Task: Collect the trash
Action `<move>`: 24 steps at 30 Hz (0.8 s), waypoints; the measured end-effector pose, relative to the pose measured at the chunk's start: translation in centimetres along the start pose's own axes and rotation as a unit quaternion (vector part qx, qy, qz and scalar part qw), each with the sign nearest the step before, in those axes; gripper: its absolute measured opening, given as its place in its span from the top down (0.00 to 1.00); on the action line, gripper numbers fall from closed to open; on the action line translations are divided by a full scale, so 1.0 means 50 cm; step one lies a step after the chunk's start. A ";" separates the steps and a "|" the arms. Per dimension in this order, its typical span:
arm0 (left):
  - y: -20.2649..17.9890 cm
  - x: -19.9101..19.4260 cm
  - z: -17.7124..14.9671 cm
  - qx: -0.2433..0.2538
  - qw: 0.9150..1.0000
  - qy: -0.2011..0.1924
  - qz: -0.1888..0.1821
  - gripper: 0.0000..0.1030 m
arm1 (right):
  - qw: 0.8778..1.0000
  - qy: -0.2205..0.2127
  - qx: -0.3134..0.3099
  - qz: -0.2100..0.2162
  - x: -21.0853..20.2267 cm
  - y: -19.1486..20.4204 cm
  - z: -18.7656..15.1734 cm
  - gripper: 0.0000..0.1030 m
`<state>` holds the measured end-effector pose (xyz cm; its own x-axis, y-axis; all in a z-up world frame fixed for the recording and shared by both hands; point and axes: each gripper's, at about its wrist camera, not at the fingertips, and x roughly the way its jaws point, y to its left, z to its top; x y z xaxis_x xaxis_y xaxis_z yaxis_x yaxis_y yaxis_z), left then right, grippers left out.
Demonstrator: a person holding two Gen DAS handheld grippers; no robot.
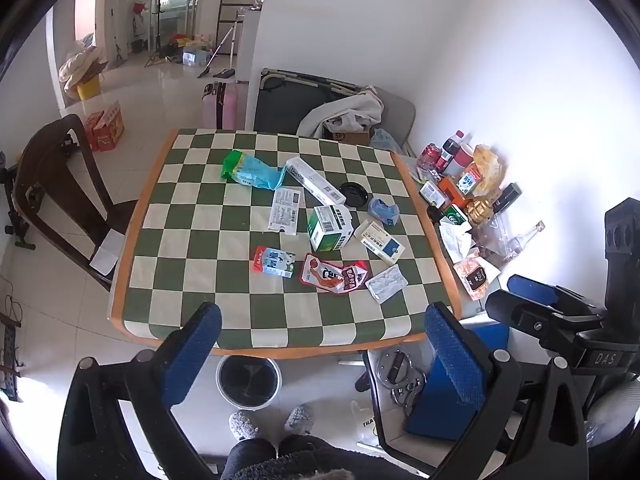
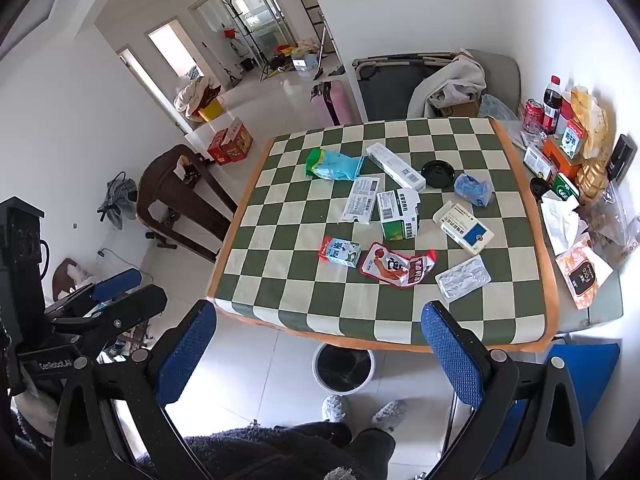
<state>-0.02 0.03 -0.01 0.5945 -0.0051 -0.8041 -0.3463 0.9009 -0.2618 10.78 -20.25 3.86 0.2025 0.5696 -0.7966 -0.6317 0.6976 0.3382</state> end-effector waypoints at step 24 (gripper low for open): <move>0.000 0.001 0.000 -0.003 1.000 -0.001 -0.007 0.00 | 1.000 0.003 -0.002 0.002 -0.014 -0.003 -0.021 0.00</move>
<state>0.01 0.02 -0.05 0.6010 -0.0167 -0.7991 -0.3422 0.8981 -0.2761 9.97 -21.20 3.83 0.1944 0.5698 -0.7985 -0.6360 0.6929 0.3396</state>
